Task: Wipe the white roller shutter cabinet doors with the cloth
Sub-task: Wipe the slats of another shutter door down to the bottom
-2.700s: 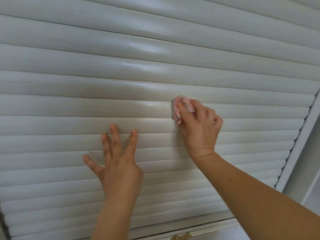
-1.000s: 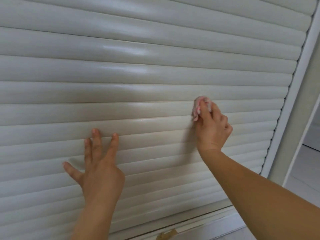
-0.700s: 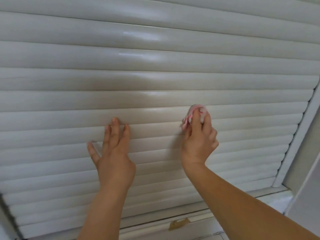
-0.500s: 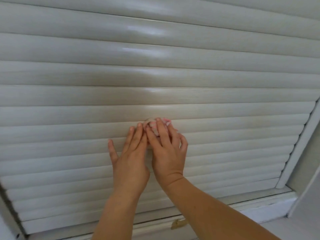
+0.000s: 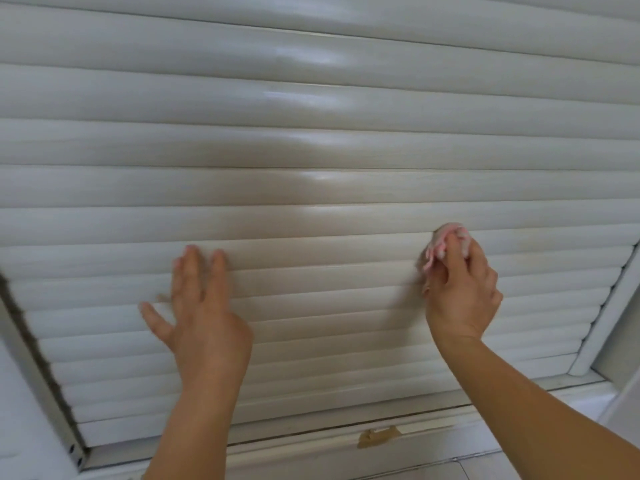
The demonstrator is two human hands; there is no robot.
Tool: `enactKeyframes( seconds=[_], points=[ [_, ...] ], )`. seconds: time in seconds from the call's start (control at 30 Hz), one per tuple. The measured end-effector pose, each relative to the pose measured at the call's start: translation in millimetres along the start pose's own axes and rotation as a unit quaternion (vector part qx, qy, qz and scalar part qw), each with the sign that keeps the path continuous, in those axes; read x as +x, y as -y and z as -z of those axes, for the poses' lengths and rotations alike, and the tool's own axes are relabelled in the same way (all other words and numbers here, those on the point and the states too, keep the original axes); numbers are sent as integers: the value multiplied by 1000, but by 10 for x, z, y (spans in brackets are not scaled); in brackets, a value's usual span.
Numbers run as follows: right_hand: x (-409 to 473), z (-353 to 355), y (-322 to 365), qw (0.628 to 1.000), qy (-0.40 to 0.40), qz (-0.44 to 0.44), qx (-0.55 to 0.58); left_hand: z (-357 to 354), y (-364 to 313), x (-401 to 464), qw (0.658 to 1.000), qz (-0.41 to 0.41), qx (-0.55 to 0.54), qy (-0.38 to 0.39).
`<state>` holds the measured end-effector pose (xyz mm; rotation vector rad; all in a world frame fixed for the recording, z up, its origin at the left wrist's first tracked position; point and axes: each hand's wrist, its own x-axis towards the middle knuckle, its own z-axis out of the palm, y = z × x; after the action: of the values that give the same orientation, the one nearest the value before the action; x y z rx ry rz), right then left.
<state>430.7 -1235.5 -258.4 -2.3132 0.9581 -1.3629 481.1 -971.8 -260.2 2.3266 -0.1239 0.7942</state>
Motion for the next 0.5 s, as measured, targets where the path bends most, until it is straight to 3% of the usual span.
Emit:
enactKeyframes(
  seconds=[0.07,0.17,0.5],
  points=[
    [-19,-12,121,996,-16,-76,41,53,91,49,998,67,-7,-7],
    [-123,-69,331,994,-25,-89,65,86,215,78,993,112,-10,37],
    [-533,-269,802,986,-55,156,31,66,350,96,994,94,-28,47]
  ],
)
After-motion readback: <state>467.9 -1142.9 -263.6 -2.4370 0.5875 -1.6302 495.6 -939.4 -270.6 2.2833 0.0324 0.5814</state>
